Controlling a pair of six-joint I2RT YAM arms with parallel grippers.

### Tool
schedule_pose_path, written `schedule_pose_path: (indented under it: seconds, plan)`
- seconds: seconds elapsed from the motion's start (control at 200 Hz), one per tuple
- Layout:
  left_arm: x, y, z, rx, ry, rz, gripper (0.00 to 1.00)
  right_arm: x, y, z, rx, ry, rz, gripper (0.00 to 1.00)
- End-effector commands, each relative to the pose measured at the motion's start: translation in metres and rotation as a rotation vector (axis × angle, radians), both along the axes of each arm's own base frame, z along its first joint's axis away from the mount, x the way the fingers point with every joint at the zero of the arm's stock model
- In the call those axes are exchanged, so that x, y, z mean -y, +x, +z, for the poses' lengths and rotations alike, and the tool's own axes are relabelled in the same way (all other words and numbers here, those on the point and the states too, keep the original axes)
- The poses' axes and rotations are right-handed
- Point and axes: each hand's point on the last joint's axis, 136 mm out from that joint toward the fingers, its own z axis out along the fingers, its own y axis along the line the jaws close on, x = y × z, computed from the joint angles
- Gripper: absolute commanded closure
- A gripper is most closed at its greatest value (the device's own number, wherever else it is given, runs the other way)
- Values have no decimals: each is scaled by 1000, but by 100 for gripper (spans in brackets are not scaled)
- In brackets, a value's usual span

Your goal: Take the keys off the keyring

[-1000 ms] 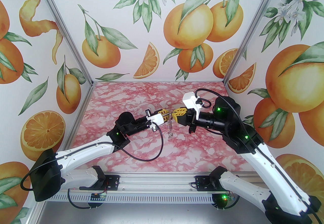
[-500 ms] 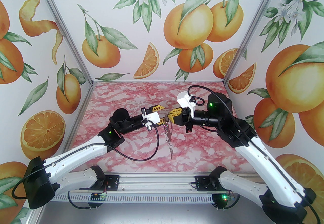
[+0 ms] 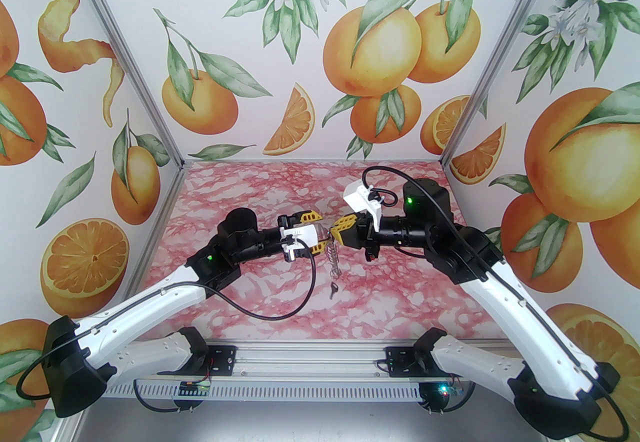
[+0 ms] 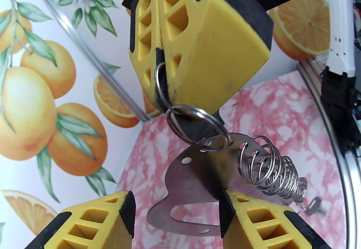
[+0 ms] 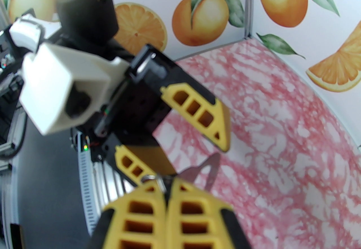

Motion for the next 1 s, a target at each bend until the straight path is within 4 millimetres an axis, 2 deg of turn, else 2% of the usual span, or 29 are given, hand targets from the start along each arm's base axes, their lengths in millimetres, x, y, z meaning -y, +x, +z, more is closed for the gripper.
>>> schedule_pose_path:
  seconds: [0.0, 0.21, 0.45, 0.665, 0.991]
  plan:
    - [-2, -9, 28, 12, -88, -44, 47, 0, -1, 9, 39, 15, 7, 100]
    - [5, -12, 38, -6, -111, -110, 46, -2, -2, 8, 28, 22, 22, 100]
    - [11, -12, 36, -57, -95, -162, 51, -1, 2, 5, 30, 12, 3, 100]
    - [16, -12, 40, -89, -161, -185, 56, 1, 6, 5, 30, 9, -23, 100]
    - [16, 1, 28, -98, -167, -116, 67, 4, 11, 7, 28, 18, -67, 100]
